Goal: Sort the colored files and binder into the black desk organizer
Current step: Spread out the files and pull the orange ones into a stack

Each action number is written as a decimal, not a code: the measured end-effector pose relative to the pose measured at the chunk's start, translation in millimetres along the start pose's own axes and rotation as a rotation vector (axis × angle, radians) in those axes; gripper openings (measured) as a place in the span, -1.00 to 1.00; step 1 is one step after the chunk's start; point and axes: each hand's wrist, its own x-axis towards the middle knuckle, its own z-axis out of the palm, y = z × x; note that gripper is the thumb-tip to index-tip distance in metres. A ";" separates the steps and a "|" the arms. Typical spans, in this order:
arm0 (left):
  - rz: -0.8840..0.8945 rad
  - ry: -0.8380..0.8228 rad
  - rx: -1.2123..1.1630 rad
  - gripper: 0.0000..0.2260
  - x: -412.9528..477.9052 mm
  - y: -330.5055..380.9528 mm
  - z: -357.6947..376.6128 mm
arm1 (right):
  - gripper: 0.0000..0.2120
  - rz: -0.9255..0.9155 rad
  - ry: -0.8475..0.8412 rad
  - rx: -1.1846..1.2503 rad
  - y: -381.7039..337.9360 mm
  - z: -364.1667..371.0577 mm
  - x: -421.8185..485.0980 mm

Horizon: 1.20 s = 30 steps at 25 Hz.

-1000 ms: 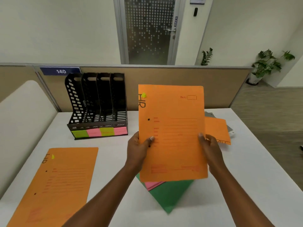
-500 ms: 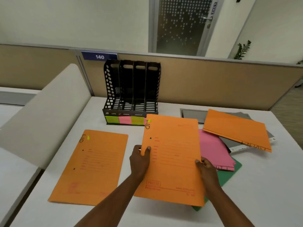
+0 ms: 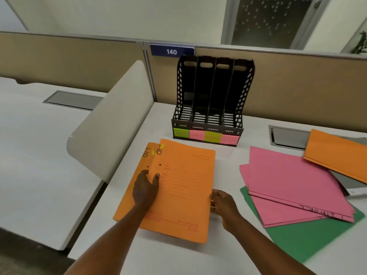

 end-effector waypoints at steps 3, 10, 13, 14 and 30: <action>0.004 0.027 0.027 -0.55 31.0 -22.4 -20.9 | -0.78 -0.007 -0.049 -0.013 -13.0 38.2 7.8; 0.009 -0.071 0.415 -0.27 47.5 -50.7 -18.9 | -0.36 0.139 -0.005 -0.342 1.8 67.8 22.3; 0.116 -0.193 0.517 -0.15 29.5 -53.3 0.5 | -0.34 0.189 -0.019 -0.354 14.5 70.7 23.0; 0.182 -0.240 0.561 -0.13 22.2 -52.2 9.1 | -0.38 0.195 -0.020 -0.350 17.0 72.9 23.1; 0.310 -0.401 0.594 -0.20 -46.7 -1.4 78.1 | -0.61 -0.104 0.050 -0.633 26.6 -13.3 6.9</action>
